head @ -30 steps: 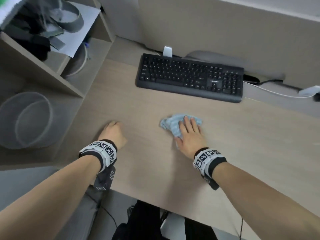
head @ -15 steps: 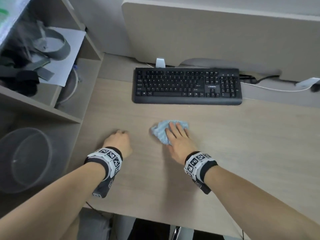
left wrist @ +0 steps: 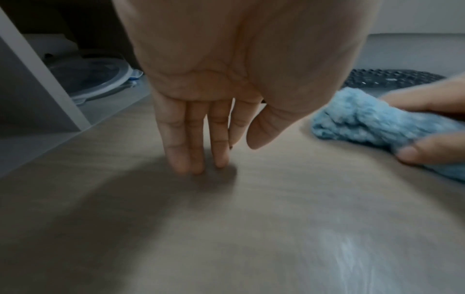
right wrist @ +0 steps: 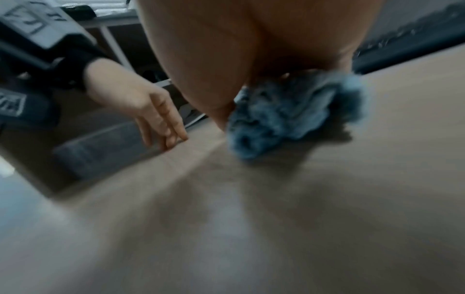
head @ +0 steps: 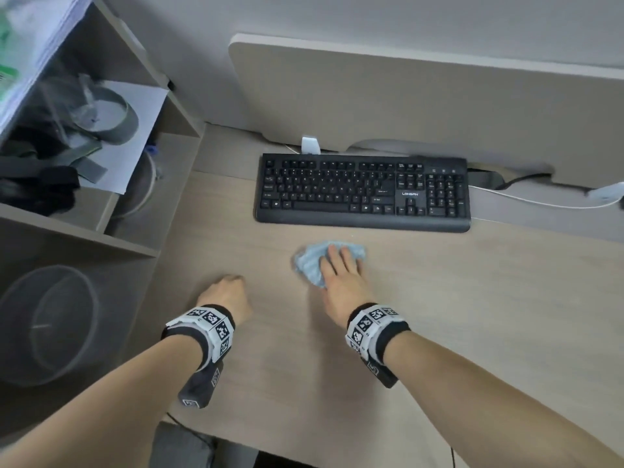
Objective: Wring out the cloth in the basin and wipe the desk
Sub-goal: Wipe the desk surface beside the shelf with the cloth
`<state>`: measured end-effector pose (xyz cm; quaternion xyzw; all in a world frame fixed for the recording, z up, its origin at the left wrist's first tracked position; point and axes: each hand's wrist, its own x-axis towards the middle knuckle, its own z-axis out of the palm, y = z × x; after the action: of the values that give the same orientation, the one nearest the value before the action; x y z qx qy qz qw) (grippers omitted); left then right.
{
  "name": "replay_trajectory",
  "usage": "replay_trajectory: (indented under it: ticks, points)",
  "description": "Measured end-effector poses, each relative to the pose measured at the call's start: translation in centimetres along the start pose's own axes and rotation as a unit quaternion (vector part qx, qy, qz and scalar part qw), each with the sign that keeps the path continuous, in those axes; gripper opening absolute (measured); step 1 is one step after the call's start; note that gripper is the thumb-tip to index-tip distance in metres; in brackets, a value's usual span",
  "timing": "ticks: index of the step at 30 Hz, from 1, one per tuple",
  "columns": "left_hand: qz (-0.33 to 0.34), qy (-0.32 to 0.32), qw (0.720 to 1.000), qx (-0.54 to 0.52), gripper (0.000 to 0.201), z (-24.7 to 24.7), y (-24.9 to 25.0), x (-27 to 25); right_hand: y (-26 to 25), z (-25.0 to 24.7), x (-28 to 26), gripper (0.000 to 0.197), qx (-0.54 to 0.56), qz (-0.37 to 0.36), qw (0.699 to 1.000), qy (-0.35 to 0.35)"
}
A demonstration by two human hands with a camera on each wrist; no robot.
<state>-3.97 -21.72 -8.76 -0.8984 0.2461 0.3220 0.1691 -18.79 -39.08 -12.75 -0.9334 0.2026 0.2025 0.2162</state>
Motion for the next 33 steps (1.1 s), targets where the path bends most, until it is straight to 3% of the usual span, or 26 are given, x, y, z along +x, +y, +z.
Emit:
replay_trajectory:
  ticks: [3,7,9,11,14,16,19,23,26,33]
  points:
    - [-0.027,-0.026,0.999,-0.008,0.032,-0.8,0.4,0.6,1.4,0.0,-0.8,0.067,-0.024,-0.059,0.998,0.01]
    - [-0.051,-0.044,0.996,-0.065,0.028,-2.7,0.1,2.3,6.2,-2.7,-1.3,0.07,0.016,0.077,0.996,0.04]
    - [-0.056,-0.039,0.992,-0.107,0.028,-3.7,-0.2,3.4,6.6,-3.9,-1.2,0.07,0.011,0.099,0.994,0.038]
    - [-0.058,-0.016,0.987,-0.15,0.026,-4.7,-0.1,4.5,5.5,-4.4,-1.2,0.067,-0.003,0.061,0.998,0.012]
    - [-0.06,0.028,0.976,-0.206,0.027,-6.0,0.6,6.5,3.5,-3.1,-2.6,0.061,-0.047,-0.069,0.996,-0.026]
    - [-0.054,0.048,0.967,-0.245,0.028,-6.8,0.9,8.1,3.2,-2.5,-3.7,0.065,-0.058,-0.107,0.991,-0.054]
    - [-0.042,0.066,0.954,-0.289,0.029,-7.6,1.1,10.0,3.4,-3.9,-3.3,0.072,0.019,-0.047,0.997,-0.066]
    - [-0.038,0.084,0.939,-0.33,0.035,-8.3,1.0,11.9,4.8,-7.0,0.5,0.046,0.154,0.056,0.986,0.03]
    - [-0.032,0.071,0.935,-0.346,0.039,-8.2,0.5,12.8,5.5,-7.6,2.7,0.05,0.116,0.079,0.99,0.011]
    - [-0.018,0.064,0.934,-0.351,0.042,-7.6,-0.1,13.5,5.5,-5.7,2.1,0.048,0.006,0.018,1.0,0.005]
